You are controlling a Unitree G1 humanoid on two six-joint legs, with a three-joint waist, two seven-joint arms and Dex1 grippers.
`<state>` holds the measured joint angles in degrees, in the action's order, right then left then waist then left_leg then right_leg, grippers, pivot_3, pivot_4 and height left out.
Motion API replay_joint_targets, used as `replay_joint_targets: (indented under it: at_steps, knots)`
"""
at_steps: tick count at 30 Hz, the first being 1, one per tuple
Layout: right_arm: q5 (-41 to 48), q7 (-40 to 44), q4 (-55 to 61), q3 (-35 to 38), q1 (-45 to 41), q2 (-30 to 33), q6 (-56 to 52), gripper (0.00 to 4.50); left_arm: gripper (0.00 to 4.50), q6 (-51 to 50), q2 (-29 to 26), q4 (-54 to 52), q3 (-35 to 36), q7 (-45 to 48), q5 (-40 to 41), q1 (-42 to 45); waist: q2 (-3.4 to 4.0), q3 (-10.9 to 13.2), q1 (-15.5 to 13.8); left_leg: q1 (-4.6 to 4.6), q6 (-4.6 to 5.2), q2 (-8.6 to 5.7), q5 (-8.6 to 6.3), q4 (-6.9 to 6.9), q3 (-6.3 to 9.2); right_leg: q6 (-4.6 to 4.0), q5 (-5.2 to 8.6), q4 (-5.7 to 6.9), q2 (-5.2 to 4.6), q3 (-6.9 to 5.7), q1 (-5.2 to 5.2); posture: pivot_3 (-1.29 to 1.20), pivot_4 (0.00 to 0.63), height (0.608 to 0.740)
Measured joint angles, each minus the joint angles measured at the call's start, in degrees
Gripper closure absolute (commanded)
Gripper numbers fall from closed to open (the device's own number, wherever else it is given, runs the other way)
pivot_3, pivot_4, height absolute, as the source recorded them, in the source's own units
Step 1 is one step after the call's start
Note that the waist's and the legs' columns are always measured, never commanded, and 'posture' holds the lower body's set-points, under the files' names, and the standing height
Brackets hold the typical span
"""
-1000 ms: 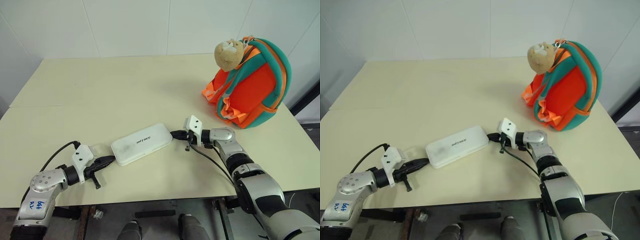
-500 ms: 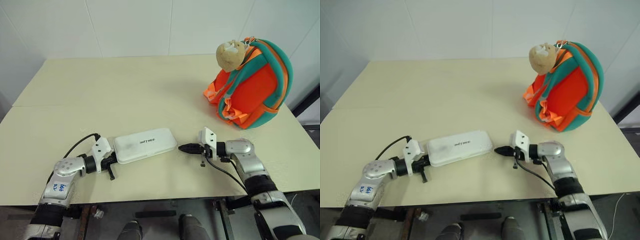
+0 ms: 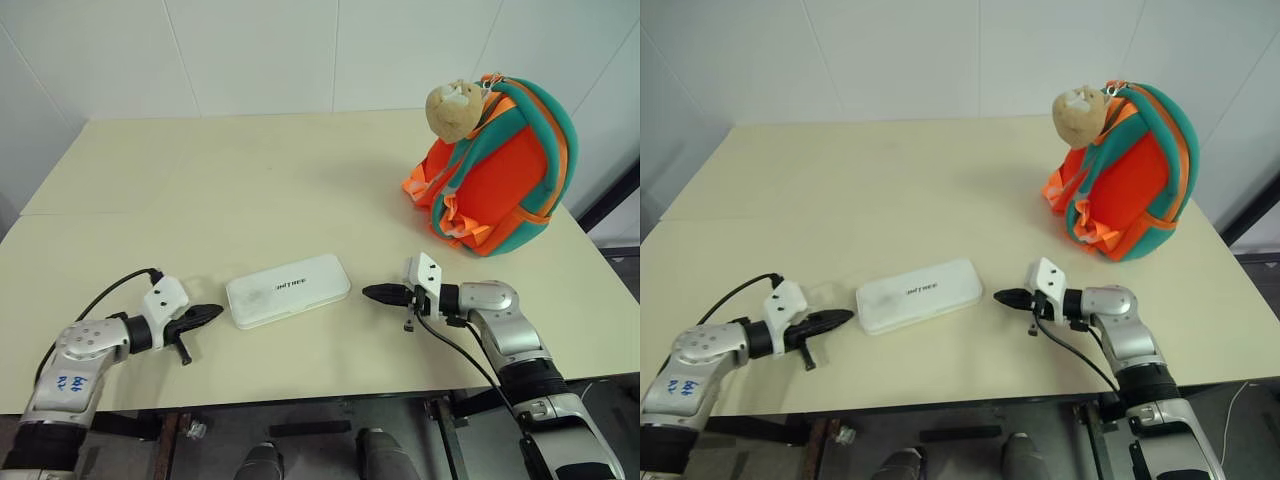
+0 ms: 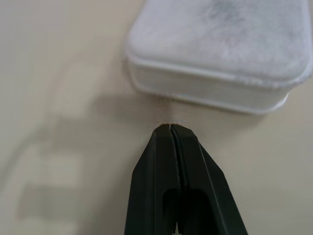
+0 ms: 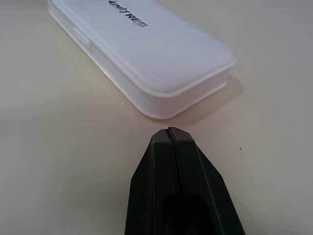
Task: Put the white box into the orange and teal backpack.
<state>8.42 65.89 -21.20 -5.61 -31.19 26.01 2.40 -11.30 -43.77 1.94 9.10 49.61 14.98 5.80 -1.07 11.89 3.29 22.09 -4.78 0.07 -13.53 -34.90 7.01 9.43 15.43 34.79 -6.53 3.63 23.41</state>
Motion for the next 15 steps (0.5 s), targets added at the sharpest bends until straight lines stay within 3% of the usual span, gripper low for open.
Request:
replay_joint_targets:
  at_steps: [15]
  knots:
    - [-0.7,-1.5,-8.3,-1.0,-5.5,-3.3,3.9,4.50,4.48,-5.8,3.5,-6.0,0.9,-0.2,4.8,-1.5,0.00,0.0,-0.1,0.07,-0.01,-0.02,-0.01,0.05,0.01,0.02,-0.01,-0.11,-0.01,-0.01,0.03,0.00,0.150,0.740]
